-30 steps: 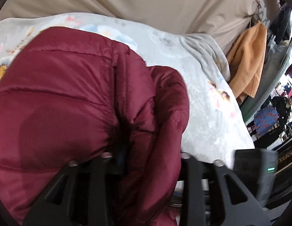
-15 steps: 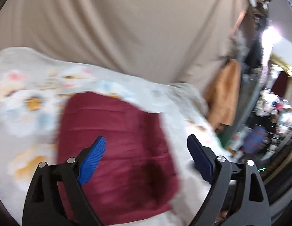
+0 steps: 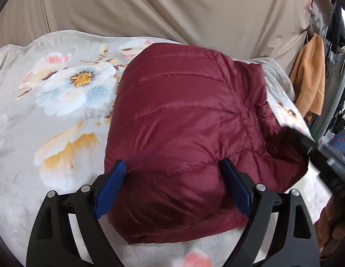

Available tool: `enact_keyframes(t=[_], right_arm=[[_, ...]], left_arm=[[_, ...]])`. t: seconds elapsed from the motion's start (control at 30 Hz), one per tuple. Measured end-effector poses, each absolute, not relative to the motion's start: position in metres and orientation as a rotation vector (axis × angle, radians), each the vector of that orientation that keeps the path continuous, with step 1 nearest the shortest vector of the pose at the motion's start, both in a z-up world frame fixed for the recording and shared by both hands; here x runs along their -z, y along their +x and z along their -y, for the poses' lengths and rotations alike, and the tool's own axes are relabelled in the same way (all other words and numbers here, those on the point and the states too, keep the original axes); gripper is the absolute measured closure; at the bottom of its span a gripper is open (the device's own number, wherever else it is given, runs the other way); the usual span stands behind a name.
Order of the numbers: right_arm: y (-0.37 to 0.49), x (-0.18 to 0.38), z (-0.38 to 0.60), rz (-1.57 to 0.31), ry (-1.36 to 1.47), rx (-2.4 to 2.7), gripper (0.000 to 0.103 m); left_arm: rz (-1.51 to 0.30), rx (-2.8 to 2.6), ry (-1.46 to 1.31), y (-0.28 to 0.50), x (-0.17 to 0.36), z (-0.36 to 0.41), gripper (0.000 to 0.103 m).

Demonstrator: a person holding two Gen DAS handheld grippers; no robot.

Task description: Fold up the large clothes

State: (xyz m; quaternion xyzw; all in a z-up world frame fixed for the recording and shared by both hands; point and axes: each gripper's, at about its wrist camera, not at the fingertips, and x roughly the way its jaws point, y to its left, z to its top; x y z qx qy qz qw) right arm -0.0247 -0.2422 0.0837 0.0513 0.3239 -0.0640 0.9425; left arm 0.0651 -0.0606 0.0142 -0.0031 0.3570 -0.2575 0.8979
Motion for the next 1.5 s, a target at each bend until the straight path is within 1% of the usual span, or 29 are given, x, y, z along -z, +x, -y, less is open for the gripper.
enact_keyframes(t=[0.07, 0.17, 0.2, 0.27, 0.33, 0.4, 0.43, 0.53, 0.6, 0.63, 0.67, 0.73, 0.77, 0.8, 0.83, 0.87, 0.93, 1.0, 1.07, 1.1, 1.17, 1.23, 1.3, 1.37, 1.43, 1.5], right_arm=[[-0.027, -0.058, 0.256, -0.747, 0.113, 0.197, 0.103], [-0.027, 0.000, 0.284, -0.911, 0.283, 0.198, 0.103], [-0.034, 0.002, 0.288, -0.859, 0.317, 0.180, 0.103], [-0.037, -0.005, 0.297, -0.876, 0.378, 0.159, 0.103], [-0.043, -0.013, 0.303, -0.848, 0.405, 0.189, 0.103], [-0.053, -0.038, 0.304, -0.770, 0.407, 0.199, 0.103], [-0.059, -0.055, 0.300, -0.731, 0.408, 0.195, 0.101], [-0.067, -0.102, 0.292, -0.602, 0.375, 0.185, 0.092], [-0.067, -0.122, 0.284, -0.559, 0.360, 0.142, 0.084], [-0.064, -0.126, 0.281, -0.557, 0.363, 0.112, 0.068], [-0.056, -0.125, 0.280, -0.563, 0.369, 0.080, 0.055], [-0.046, -0.110, 0.272, -0.611, 0.365, 0.052, 0.055], [-0.042, -0.099, 0.268, -0.644, 0.352, 0.061, 0.059], [-0.040, -0.089, 0.266, -0.669, 0.344, 0.077, 0.065], [-0.040, -0.075, 0.268, -0.696, 0.363, 0.098, 0.085], [-0.043, -0.068, 0.271, -0.702, 0.417, 0.081, 0.098], [-0.059, -0.058, 0.280, -0.659, 0.511, 0.046, 0.100], [-0.068, -0.053, 0.280, -0.665, 0.488, 0.086, 0.101], [-0.062, -0.034, 0.276, -0.751, 0.429, 0.138, 0.102], [-0.057, -0.020, 0.276, -0.789, 0.432, 0.144, 0.102], [-0.052, -0.004, 0.280, -0.823, 0.483, 0.128, 0.102], [-0.054, -0.013, 0.283, -0.827, 0.498, 0.133, 0.102], [-0.060, -0.025, 0.287, -0.799, 0.534, 0.138, 0.100], [-0.067, -0.048, 0.296, -0.717, 0.566, 0.128, 0.093], [-0.064, -0.077, 0.303, -0.644, 0.555, 0.119, 0.091], [-0.052, -0.097, 0.310, -0.602, 0.529, 0.131, 0.081]], left_arm=[[-0.734, 0.530, 0.011, 0.064, -0.010, 0.062, 0.016], [-0.716, 0.516, 0.051, 0.061, -0.001, 0.069, 0.014], [-0.711, 0.513, 0.055, 0.062, 0.000, 0.070, 0.014], [-0.702, 0.503, 0.047, 0.064, 0.004, 0.068, 0.013], [-0.703, 0.515, 0.016, 0.063, -0.003, 0.061, 0.014], [-0.698, 0.532, -0.032, 0.061, -0.013, 0.051, 0.014], [-0.690, 0.542, -0.059, 0.061, -0.019, 0.046, 0.014], [-0.657, 0.557, -0.090, 0.058, -0.037, 0.036, 0.014], [-0.641, 0.564, -0.082, 0.057, -0.046, 0.036, 0.014], [-0.637, 0.566, -0.076, 0.057, -0.049, 0.037, 0.014], [-0.638, 0.568, -0.070, 0.057, -0.049, 0.038, 0.014], [-0.651, 0.577, -0.061, 0.057, -0.049, 0.042, 0.014], [-0.654, 0.585, -0.060, 0.057, -0.049, 0.043, 0.014], [-0.653, 0.591, -0.059, 0.056, -0.049, 0.044, 0.014], [-0.649, 0.597, -0.055, 0.055, -0.050, 0.045, 0.014], [-0.641, 0.602, -0.049, 0.052, -0.051, 0.047, 0.014], [-0.633, 0.604, -0.029, 0.050, -0.051, 0.051, 0.013], [-0.650, 0.589, -0.012, 0.054, -0.044, 0.055, 0.013], [-0.715, 0.576, 0.001, 0.064, -0.026, 0.060, 0.013], [-0.744, 0.578, 0.008, 0.068, -0.015, 0.064, 0.010], [-0.723, 0.556, 0.056, 0.066, -0.005, 0.070, 0.009], [-0.701, 0.530, 0.110, 0.061, 0.000, 0.075, 0.009], [-0.703, 0.523, 0.108, 0.062, 0.002, 0.074, 0.009], [-0.707, 0.519, 0.098, 0.064, 0.004, 0.072, 0.009], [-0.704, 0.514, 0.096, 0.065, 0.005, 0.071, 0.009], [-0.697, 0.510, 0.103, 0.062, 0.006, 0.073, 0.008]])
